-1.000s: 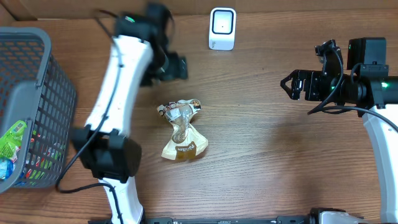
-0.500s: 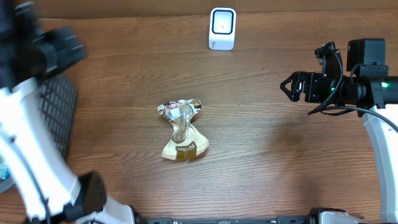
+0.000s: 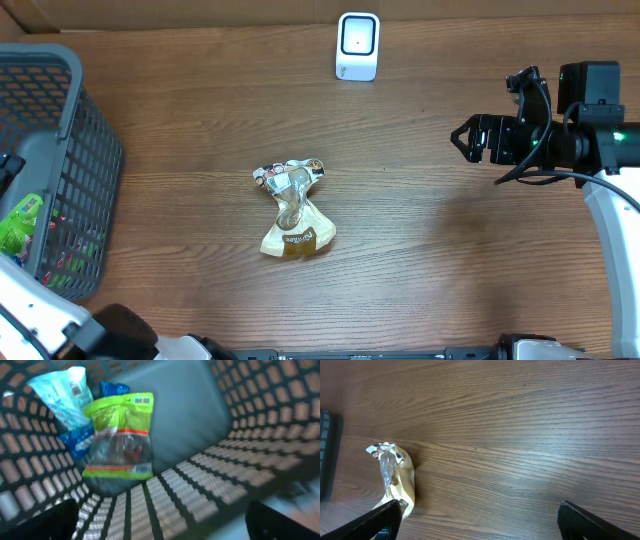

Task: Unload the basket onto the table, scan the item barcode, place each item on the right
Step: 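Reach the left gripper back into the basket and grasp the green bag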

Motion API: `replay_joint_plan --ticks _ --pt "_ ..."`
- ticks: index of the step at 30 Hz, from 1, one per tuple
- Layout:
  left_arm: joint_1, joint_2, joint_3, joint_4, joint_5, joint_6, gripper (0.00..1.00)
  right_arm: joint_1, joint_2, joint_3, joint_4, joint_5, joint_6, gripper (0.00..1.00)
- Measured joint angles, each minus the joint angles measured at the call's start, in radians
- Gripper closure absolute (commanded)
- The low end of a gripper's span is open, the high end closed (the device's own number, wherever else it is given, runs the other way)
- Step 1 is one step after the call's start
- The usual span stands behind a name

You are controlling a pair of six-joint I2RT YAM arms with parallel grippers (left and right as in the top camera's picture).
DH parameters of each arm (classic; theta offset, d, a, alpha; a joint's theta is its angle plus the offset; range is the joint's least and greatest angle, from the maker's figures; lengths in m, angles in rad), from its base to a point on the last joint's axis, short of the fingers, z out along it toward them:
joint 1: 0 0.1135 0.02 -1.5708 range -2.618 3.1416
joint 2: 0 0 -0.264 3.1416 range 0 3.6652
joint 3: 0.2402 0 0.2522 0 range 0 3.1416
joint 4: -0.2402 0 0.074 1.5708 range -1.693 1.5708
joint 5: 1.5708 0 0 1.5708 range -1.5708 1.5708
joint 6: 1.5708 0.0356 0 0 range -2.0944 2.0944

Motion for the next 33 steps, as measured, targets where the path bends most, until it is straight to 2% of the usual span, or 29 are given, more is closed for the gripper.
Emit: replay_joint_plan --ticks 9,19,31,33 --pt "0.074 0.07 -0.158 0.117 -0.027 -0.003 0.0 0.0 0.0 0.0 -0.002 0.0 0.0 0.0" --pt "0.074 0.179 -0.394 0.302 -0.104 -0.032 0.0 0.0 0.0 0.0 -0.005 0.0 0.0 0.0" --pt "0.029 0.309 -0.447 0.442 -0.183 -0.065 0.0 0.0 0.0 0.0 -0.015 0.0 0.0 0.0" --pt "0.011 0.344 -0.447 0.449 -0.195 -0.064 0.05 0.0 0.0 0.0 -0.015 0.0 0.0 0.0"
